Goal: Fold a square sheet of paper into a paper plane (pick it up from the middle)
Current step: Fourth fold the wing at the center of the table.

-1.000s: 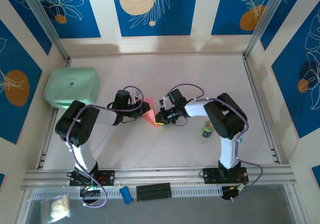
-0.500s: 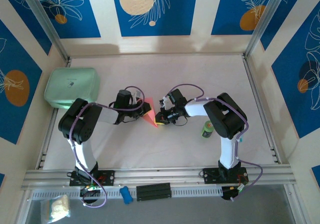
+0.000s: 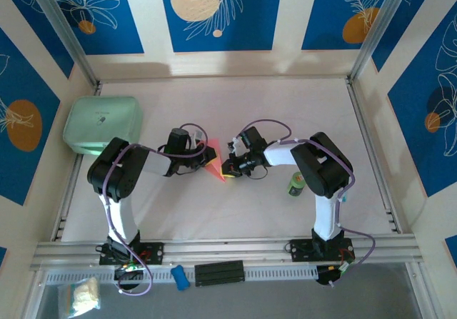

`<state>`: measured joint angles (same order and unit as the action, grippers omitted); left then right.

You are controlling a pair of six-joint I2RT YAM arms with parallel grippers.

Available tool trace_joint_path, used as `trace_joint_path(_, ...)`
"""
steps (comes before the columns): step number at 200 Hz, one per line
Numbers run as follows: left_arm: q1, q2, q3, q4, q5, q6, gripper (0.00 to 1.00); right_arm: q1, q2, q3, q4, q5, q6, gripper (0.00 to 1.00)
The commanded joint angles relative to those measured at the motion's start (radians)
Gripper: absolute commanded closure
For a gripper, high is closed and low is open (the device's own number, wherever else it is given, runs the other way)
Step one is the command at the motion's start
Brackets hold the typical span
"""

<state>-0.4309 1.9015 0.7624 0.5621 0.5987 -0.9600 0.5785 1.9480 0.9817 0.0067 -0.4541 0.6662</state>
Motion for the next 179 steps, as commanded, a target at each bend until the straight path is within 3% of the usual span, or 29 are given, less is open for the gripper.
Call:
trace_joint_path(1, -0.008, 0.015, 0.024, 0.014, 0.013, 0.012, 0.83, -0.013, 0.068, -0.023, -0.094, 0.114, -0.03, 0.98)
trace_joint_path(66, -0.008, 0.03, 0.021, -0.039, -0.013, 0.015, 0.84, -0.015, 0.006, -0.023, -0.086, 0.065, -0.006, 0.89)
trace_joint_path(110, -0.008, 0.033, 0.017, -0.049, -0.019, 0.014, 0.84, -0.027, -0.107, -0.036, -0.109, 0.047, 0.03, 0.77)
trace_joint_path(156, -0.008, 0.031, 0.012, -0.044, -0.018, 0.015, 0.84, -0.034, -0.186, -0.044, -0.118, 0.064, 0.045, 0.77)
trace_joint_path(179, -0.008, 0.033, 0.011, -0.04, -0.017, 0.012, 0.83, -0.012, -0.165, -0.001, -0.141, 0.052, 0.027, 0.84)
